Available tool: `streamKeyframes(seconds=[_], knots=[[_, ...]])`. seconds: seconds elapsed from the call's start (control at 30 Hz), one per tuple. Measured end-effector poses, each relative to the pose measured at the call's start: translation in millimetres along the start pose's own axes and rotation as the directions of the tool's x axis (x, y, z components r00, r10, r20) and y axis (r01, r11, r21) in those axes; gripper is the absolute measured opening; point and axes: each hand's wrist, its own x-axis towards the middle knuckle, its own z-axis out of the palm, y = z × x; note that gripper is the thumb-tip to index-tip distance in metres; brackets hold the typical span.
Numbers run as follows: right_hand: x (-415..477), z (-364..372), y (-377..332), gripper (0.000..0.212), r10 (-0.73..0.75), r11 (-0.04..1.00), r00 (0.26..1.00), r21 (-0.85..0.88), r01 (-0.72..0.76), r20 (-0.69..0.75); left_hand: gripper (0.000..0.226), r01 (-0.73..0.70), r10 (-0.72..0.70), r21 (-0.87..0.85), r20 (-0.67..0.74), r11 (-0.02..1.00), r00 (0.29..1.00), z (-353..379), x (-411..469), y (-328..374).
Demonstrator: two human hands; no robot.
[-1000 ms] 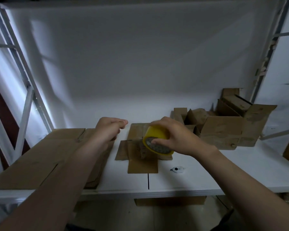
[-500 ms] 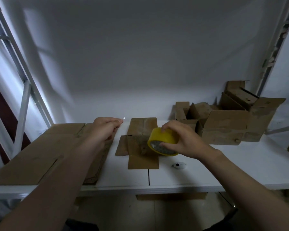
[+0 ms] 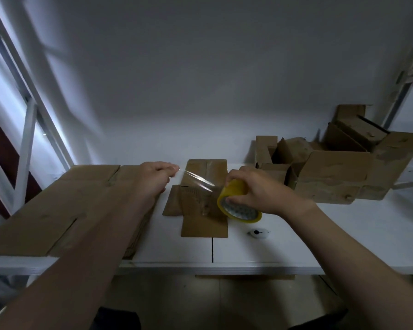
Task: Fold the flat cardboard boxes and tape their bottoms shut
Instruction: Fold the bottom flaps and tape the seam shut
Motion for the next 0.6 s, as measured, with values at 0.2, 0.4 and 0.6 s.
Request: streamKeyframes(seconds=[0.2, 0.4, 0.6], knots=[[6.4, 9.7, 21.9, 0.04, -0.086, 0.996, 0.982, -0.03, 0.082, -0.168, 0.013, 0.069, -0.068, -0.144, 0.015, 0.987, 0.998, -4.2, 18.8, -8.5], [10.7, 14.9, 51.8, 0.043, -0.141, 0.978, 0.974, 0.129, 0.165, -0.178, 0.016, 0.011, -0.008, -0.089, 0.041, 0.996, 0.999, -8.9, 42.5, -29.9], [35.5, 1.9, 69.4, 0.037, -0.129, 0.988, 0.986, 0.069, 0.136, -0.102, 0.028, 0.096, -0.096, 0.002, 0.074, 0.995, 0.993, 7.0, 70.2, -66.9]])
